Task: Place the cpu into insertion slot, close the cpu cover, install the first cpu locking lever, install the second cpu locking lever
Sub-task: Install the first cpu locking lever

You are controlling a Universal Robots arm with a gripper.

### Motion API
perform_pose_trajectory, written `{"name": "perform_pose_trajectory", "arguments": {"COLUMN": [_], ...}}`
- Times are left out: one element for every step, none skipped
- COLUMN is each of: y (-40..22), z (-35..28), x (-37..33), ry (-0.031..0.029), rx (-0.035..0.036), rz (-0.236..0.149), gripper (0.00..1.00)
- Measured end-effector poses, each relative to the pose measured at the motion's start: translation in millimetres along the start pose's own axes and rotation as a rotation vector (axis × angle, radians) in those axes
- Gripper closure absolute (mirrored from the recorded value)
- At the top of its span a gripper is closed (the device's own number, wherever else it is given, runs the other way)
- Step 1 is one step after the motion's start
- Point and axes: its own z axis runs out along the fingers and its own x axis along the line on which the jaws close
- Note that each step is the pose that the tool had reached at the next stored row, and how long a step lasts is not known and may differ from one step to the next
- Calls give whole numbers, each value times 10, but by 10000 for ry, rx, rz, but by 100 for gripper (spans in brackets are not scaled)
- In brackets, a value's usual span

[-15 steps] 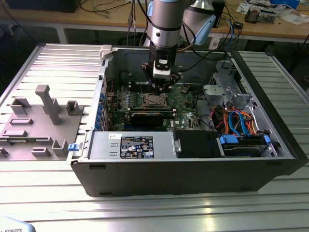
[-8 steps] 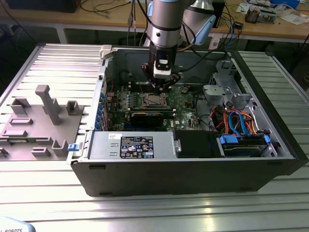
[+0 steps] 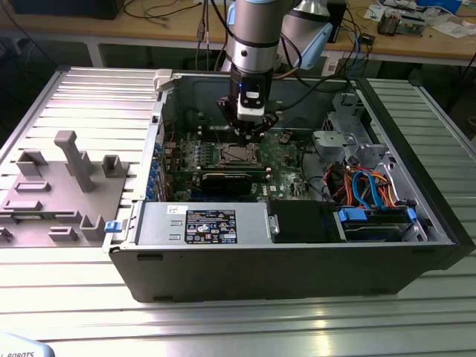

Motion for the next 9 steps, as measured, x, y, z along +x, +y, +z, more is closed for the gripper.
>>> {"name": "perform_pose_trajectory", "arguments": {"y": [0,0,0,1,1,0,0,0,0], "z": [0,1,1,2,2,2,1,2,2], "x": [0,0,0,0,0,0,0,0,0], "ry": [-2,-2,-3,-1,1,-1,-4,-9,-12], "rx": [-1,-1,0,-8,-14,-14,-13,-16,-17], "rz": [-26,-43,-61,-100,-147,-190,-245,-361,-451], "gripper": [89,89,89,89,89,89,89,89,89]}}
